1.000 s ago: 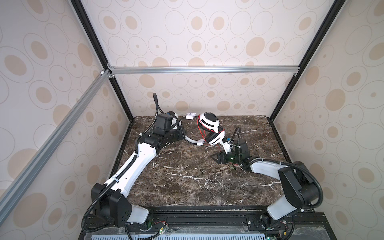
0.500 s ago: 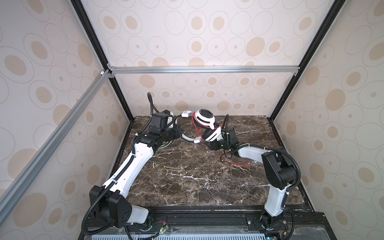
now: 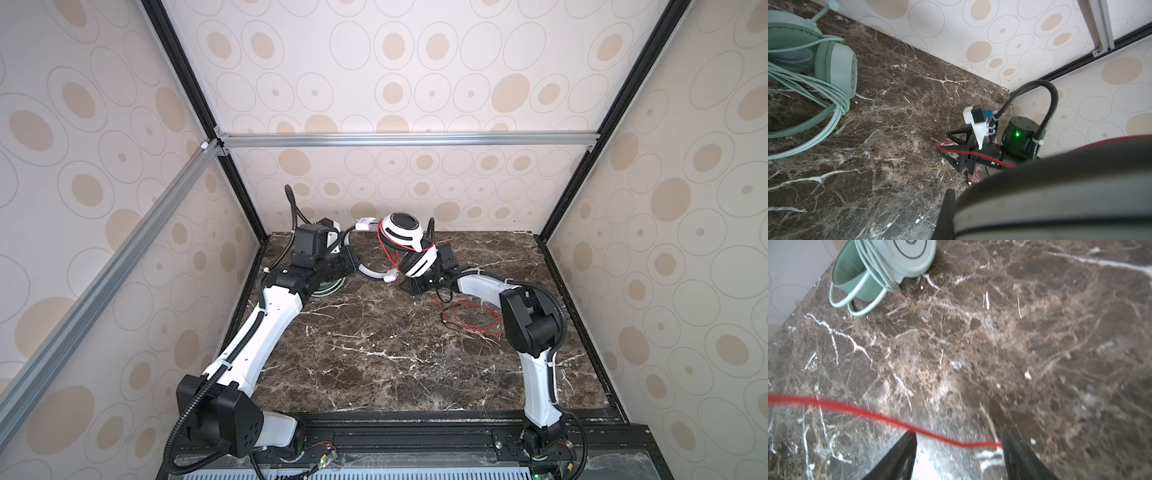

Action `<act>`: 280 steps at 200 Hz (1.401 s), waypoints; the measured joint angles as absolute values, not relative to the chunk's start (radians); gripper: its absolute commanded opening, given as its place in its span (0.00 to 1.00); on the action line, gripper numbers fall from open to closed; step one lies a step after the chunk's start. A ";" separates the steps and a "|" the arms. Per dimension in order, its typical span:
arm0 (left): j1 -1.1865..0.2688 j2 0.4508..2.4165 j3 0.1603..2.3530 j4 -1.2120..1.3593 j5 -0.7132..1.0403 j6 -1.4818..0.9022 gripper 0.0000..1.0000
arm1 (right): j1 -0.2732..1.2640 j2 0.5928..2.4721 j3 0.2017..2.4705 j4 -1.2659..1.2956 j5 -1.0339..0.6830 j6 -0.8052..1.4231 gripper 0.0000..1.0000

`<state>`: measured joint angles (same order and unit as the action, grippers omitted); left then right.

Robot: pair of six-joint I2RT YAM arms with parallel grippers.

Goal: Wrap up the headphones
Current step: 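Pull the red cable taut around the headset with the right gripper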

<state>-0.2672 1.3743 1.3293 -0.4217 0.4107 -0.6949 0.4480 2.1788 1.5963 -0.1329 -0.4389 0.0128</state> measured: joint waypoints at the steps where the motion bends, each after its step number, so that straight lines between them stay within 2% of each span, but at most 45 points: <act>1: -0.267 1.374 1.329 -0.422 0.411 -0.695 0.00 | 0.448 2.181 1.600 -0.135 -0.440 0.013 0.67; 34: -0.263 1.367 1.328 -0.419 0.420 -0.697 0.00 | 0.449 2.241 1.722 -0.206 -0.479 -0.004 0.65; 81: -0.252 1.353 1.324 -0.416 0.423 -0.701 0.00 | 0.459 2.276 1.730 -0.265 -0.525 -0.023 0.60; 91: -0.249 1.349 1.322 -0.411 0.424 -0.703 0.00 | 0.464 2.281 1.730 -0.271 -0.527 -0.026 0.56; 111: -0.246 1.345 1.317 -0.403 0.426 -0.706 0.00 | 0.472 2.284 1.729 -0.276 -0.531 -0.033 0.46; 138: -0.240 1.345 1.317 -0.403 0.425 -0.708 0.00 | 0.477 2.283 1.702 -0.267 -0.546 -0.049 0.19; 158: -0.233 1.344 1.317 -0.403 0.424 -0.711 0.00 | 0.477 2.260 1.623 -0.262 -0.551 -0.058 0.06; 177: -0.226 1.345 1.313 -0.403 0.417 -0.713 0.00 | 0.477 2.180 1.470 -0.230 -0.554 -0.049 0.05; 221: -0.217 1.345 1.296 -0.402 0.368 -0.743 0.00 | 0.483 1.845 1.090 -0.170 -0.499 -0.022 0.05; 280: -0.212 1.347 1.279 -0.430 0.265 -0.775 0.00 | 0.641 1.528 0.925 -0.281 -0.271 -0.036 0.05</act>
<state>-0.2119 1.3468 1.2793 -0.4297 0.2646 -0.7753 0.6415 1.5280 0.9249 -0.2810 -0.2707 -0.0364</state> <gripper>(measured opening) 0.071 0.056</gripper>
